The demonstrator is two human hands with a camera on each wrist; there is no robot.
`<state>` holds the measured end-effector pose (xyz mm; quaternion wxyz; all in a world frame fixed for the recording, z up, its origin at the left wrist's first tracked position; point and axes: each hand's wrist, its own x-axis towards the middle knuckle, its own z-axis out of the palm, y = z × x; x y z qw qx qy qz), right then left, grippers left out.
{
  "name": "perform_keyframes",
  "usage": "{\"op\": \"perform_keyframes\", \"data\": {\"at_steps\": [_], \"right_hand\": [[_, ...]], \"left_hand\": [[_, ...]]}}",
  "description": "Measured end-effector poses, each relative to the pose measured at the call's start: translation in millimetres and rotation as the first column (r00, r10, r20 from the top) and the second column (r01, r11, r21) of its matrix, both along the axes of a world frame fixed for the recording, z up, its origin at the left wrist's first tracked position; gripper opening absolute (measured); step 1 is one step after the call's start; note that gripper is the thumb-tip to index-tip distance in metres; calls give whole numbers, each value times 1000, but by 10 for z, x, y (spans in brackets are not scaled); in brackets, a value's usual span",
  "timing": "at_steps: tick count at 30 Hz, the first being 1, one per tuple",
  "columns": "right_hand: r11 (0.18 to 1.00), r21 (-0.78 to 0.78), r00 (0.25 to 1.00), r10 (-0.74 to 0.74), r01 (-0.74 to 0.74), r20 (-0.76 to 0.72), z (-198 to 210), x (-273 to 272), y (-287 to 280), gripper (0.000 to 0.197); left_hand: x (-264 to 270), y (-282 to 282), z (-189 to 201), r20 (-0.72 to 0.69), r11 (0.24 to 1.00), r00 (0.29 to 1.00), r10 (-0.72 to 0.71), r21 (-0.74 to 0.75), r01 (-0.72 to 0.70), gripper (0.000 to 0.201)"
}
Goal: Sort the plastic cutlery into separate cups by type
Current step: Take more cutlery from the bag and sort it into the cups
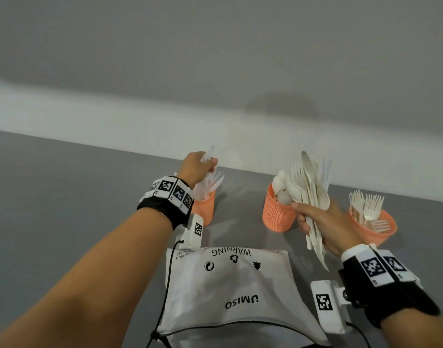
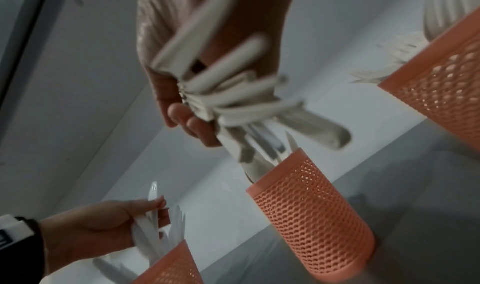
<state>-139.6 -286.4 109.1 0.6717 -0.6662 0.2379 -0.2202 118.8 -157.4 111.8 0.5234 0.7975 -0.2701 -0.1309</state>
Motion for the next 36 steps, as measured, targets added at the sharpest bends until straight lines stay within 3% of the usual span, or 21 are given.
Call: {"op": "perform_keyframes", "data": {"at_steps": [4,7,10,12,14,17,19,21,23,27,30,33,36], "right_hand": [[1000,-7,1000,-12,12,-11,-14,-26,-6,8],[1000,11,1000,-22,22,-19,-22,-29,-8,9],[999,33,1000,-8,8,-10,-20,-21,-2,13],[1000,-1,999,-28,28,-18,-12,-14,21,18],[991,-108,995,-85,79,-51,-2,5,55,17],[958,-254,988,-147,130,-47,27,45,113,7],[925,-328,976,-214,192,-34,27,45,139,17],[878,-433,968,-247,202,-50,34,6,143,17],[842,-510,960,-261,175,-101,46,-9,97,39],[915,-387,993,-112,113,26,101,-146,46,68],[935,-336,992,-98,117,74,93,-180,43,67],[923,-364,992,-109,126,68,85,-147,79,62],[915,-375,988,-130,151,81,34,-122,49,59]], "left_hand": [[-9,64,-3,-9,959,997,-76,275,76,24],[-17,53,57,60,936,997,-57,350,32,16],[-133,18,228,246,957,969,18,275,-87,56],[-417,-26,418,387,990,920,66,88,-108,50],[-825,-92,553,413,996,909,-61,82,30,34],[-1497,-241,516,151,883,890,-430,274,380,53],[-1766,-365,411,82,838,862,-500,299,457,55],[-1826,-484,323,98,875,887,-451,245,417,39],[-1773,-544,296,61,910,914,-402,140,391,25],[-1647,-551,323,-165,901,888,-429,-152,407,14],[-1646,-573,330,-134,898,910,-394,-266,350,10],[-1733,-610,293,-64,910,956,-288,-328,252,19],[-1795,-630,258,3,917,960,-279,-297,267,10]]}}
